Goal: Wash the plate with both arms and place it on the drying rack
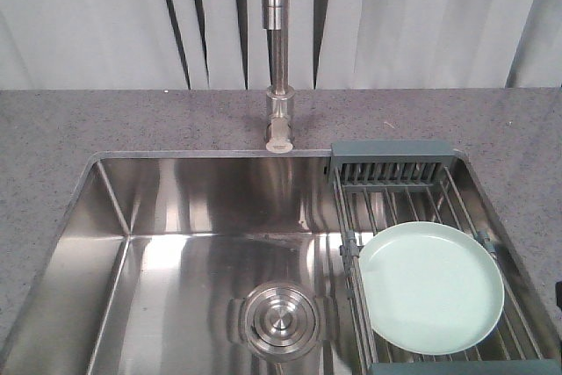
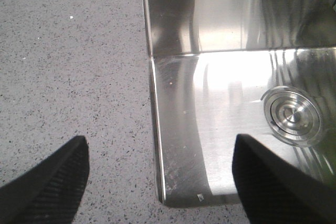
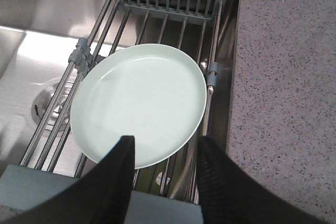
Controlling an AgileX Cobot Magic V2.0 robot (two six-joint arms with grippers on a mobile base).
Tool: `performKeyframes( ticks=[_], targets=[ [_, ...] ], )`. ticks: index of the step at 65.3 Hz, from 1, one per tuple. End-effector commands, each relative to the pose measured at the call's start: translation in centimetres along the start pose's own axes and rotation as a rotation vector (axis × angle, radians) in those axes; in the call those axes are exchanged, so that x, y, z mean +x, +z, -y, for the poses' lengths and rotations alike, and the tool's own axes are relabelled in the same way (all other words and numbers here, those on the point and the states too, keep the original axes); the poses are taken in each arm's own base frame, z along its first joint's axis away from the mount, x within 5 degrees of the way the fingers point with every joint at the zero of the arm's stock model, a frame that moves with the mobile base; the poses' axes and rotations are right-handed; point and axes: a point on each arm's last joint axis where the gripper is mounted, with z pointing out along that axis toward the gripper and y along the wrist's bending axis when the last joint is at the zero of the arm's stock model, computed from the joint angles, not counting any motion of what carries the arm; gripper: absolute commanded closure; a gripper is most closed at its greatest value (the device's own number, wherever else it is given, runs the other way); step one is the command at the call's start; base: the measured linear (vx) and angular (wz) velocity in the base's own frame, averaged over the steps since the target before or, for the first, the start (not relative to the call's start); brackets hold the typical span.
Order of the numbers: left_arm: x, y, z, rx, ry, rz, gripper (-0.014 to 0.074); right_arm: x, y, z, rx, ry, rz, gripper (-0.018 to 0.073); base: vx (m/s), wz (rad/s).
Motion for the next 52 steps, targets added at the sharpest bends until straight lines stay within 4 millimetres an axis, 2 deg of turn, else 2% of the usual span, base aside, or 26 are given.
performKeyframes(
  ticks=[1, 18, 24, 46, 52],
  targets=[
    [-2.0, -0.6, 0.1, 0.004, -0.012, 0.043, 0.0069, -1.1, -0.5, 0.1, 0.014, -0.002, 0.078, 0.0269, 0.00, 0.00],
    [-4.6, 0.6, 0.2, -0.002, -0.009, -0.017, 0.0176, -1.1, -0.5, 0.1, 0.014, -0.002, 0.078, 0.0269, 0.00, 0.00],
    [-5.3, 1.4, 0.2, -0.004, -0.009, -0.046, 0.0240, -1.1, -0.5, 0.1, 0.014, -0.002, 0.079, 0.0269, 0.00, 0.00],
    [-6.9, 4.9, 0.4, -0.001, -0.002, -0.126, 0.0580, -1.1, -0.5, 0.1, 0.014, -0.002, 0.079, 0.0269, 0.00, 0.00],
    [-7.1, 5.5, 0.6, 0.027, 0.020, -0.134, 0.0605, -1.1, -0.5, 0.1, 0.014, -0.002, 0.079, 0.0269, 0.00, 0.00]
  ],
)
